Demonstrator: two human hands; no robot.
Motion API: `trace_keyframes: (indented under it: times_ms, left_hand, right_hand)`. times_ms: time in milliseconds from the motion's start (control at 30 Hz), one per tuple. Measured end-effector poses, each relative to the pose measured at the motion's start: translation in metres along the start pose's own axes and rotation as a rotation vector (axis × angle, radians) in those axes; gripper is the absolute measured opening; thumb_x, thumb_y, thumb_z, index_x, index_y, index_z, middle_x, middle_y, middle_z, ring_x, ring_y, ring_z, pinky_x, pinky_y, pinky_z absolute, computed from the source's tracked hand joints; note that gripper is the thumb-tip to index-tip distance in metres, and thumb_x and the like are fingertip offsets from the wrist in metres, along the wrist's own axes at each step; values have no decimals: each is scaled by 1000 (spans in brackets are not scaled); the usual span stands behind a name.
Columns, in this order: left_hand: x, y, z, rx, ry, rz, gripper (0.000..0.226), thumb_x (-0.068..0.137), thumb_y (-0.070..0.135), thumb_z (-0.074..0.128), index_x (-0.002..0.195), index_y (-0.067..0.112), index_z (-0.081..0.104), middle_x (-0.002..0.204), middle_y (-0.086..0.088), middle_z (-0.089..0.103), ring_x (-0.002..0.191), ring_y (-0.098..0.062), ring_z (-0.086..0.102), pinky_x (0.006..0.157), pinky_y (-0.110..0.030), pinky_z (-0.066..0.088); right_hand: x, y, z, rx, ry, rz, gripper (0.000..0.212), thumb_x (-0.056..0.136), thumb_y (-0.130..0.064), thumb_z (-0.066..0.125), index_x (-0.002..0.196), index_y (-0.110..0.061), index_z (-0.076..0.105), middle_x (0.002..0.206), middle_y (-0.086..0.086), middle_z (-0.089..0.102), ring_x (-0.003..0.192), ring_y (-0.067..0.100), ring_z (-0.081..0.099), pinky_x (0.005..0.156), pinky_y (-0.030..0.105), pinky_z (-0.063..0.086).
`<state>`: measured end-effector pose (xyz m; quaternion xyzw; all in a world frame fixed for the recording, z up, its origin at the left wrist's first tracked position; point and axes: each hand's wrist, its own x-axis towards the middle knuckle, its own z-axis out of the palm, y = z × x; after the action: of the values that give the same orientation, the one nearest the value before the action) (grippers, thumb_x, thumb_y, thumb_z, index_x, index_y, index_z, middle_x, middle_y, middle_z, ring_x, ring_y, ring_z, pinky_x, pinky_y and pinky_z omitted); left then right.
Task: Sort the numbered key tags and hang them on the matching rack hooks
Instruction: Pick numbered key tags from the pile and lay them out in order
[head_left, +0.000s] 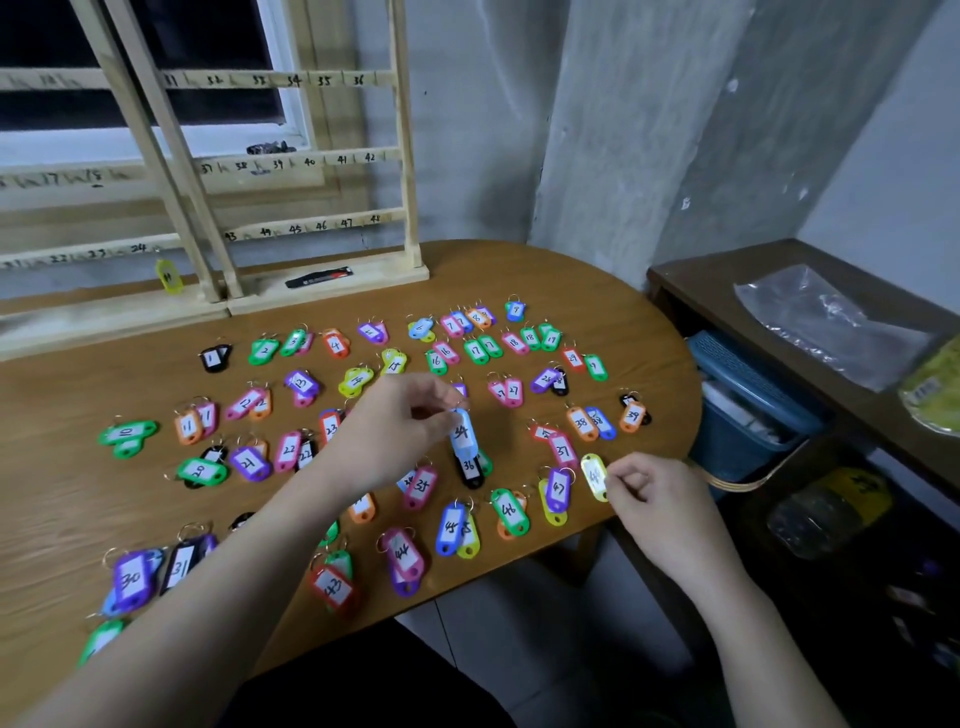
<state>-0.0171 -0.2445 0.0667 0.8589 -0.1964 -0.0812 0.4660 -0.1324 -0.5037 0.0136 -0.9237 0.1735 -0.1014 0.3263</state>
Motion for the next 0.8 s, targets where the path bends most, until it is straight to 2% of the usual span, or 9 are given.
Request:
trace_keyframes:
  times_ms: [67,167,300,367,500,600,733,800]
  left_hand:
    - [2,-4,-2,1,7,-2,5,95,13,69,93,16,71,85,9,74,84,-6,68,74,-21,52]
    - [3,-9,-7,7,19,10,4,95,12,69,93,14,71,84,10,73,77,3,65,68,-8,46]
    - [0,-15,-16,15,38,6,4,95,11,68,94,13,71,85,9,73,74,8,63,67,-5,44]
    - [-1,-19,-23,15,48,-7,4,95,11,68,95,13,71,85,9,73,74,7,63,66,-4,43]
    - [-7,-29,-37,6,71,-35,4,94,10,69,92,13,71,85,8,74,73,6,64,66,-7,45]
    - [-14,-37,-48,-12,94,-70,2,92,7,71,93,9,71,82,6,74,69,6,64,65,-7,44]
    - [-21,-46,-57,-5,107,-102,2,90,9,73,90,8,72,85,3,77,78,-1,70,71,-12,50]
    - [-24,-50,-57,28,93,-116,3,89,12,74,88,10,72,84,4,76,78,-1,69,72,-14,50]
  right_hand:
    - [1,-1,-1,-23,-23,-6,11,92,-20,72,83,-27,70,71,-13,69,71,5,67,67,34,60]
    - [4,-4,-3,-56,-46,-7,12,93,-23,71,82,-29,70,71,-13,69,71,4,67,65,33,59]
    - [5,-18,-6,-62,-13,-9,13,96,-28,67,83,-29,69,71,-13,68,80,10,67,68,39,60]
    - [6,-32,-5,-29,13,-39,15,96,-31,66,81,-30,68,69,-12,67,83,16,66,67,40,59]
    - [9,-62,3,2,20,-138,14,96,-26,66,83,-25,70,66,-11,67,65,4,65,57,31,56]
    - [14,-77,16,35,8,-205,15,94,-23,67,80,-27,70,66,-12,67,63,3,64,58,31,56]
    - [18,-89,38,37,-60,-244,15,94,-24,68,80,-29,70,64,-17,64,63,1,62,54,24,48]
    - [18,-92,48,39,-89,-253,14,94,-26,67,81,-30,69,65,-17,64,67,5,63,57,30,53]
